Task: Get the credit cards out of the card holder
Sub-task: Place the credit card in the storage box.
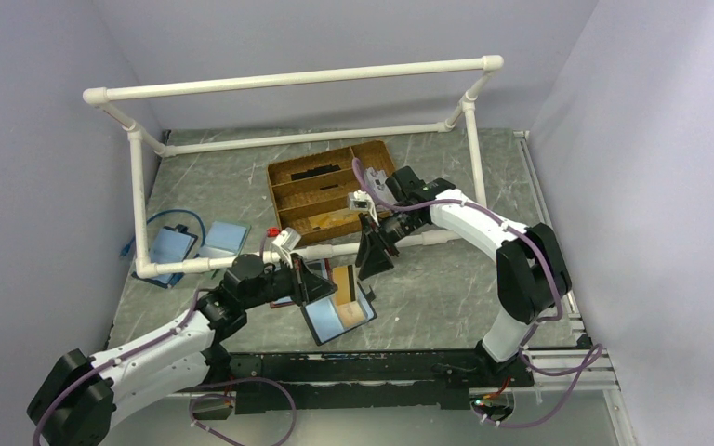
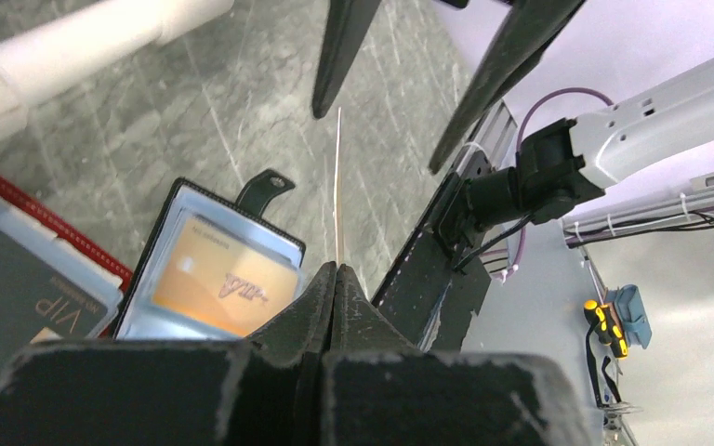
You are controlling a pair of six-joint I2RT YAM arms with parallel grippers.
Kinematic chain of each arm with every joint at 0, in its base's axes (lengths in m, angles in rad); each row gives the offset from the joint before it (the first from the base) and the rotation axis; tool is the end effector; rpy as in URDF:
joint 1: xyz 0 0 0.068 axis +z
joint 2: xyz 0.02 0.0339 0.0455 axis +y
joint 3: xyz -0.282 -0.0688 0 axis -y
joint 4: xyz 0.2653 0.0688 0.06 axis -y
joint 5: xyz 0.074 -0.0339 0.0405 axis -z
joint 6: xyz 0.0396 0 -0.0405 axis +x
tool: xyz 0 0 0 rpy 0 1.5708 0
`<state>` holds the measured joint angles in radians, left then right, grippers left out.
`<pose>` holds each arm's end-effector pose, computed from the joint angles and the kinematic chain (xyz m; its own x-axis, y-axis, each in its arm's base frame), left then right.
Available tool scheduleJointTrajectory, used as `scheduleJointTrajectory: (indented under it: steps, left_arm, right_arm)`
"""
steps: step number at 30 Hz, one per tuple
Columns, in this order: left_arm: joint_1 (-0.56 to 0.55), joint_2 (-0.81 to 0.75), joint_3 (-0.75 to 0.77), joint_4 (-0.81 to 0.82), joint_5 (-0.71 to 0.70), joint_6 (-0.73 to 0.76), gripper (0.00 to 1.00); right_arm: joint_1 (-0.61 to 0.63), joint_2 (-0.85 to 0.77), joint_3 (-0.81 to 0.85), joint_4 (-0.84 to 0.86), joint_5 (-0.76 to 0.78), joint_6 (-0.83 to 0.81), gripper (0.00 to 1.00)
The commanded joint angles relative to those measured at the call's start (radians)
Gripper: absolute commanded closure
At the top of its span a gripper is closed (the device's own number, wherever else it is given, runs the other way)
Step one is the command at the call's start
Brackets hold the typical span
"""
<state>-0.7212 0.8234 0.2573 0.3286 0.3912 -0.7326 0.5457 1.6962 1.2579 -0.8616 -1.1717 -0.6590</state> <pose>0.1342 -0.1381 0.2027 -0.7257 -0.1852 -0.6626 0.5425 0.4381 -0.7167 0.2759 0.2102 0.2489 -0.3986 -0.5204 -0.7552 -0.8304 -0.1448 0.5381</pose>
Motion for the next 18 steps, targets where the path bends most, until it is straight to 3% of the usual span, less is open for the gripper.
scheduleJointTrajectory:
  steps: [1, 7, 10, 14, 17, 18]
  left_arm:
    - [0.004, 0.012, 0.044, 0.123, 0.031, 0.037, 1.00]
    - [0.004, -0.001, 0.029, 0.144, 0.014, 0.031, 1.00]
    - [0.003, -0.008, 0.022, 0.160, 0.007, 0.021, 1.00]
    - [0.003, -0.012, 0.008, 0.191, 0.002, 0.008, 1.00]
    - [0.004, -0.014, 0.008, 0.180, -0.007, 0.007, 1.00]
    - [0.004, -0.023, 0.009, 0.155, -0.020, 0.006, 1.00]
  right_arm:
    - [-0.002, -0.001, -0.016, 0.105, -0.024, 0.084, 0.43]
    - [0.001, 0.017, -0.022, 0.099, -0.087, 0.079, 0.44]
    - [0.014, 0.029, -0.022, 0.103, -0.098, 0.086, 0.51]
    - [0.036, 0.049, -0.007, 0.084, -0.125, 0.072, 0.71]
    - [0.042, 0.057, 0.016, 0.029, -0.167, 0.017, 1.00]
    - [0.041, 0.055, 0.024, 0.007, -0.161, -0.004, 1.00]
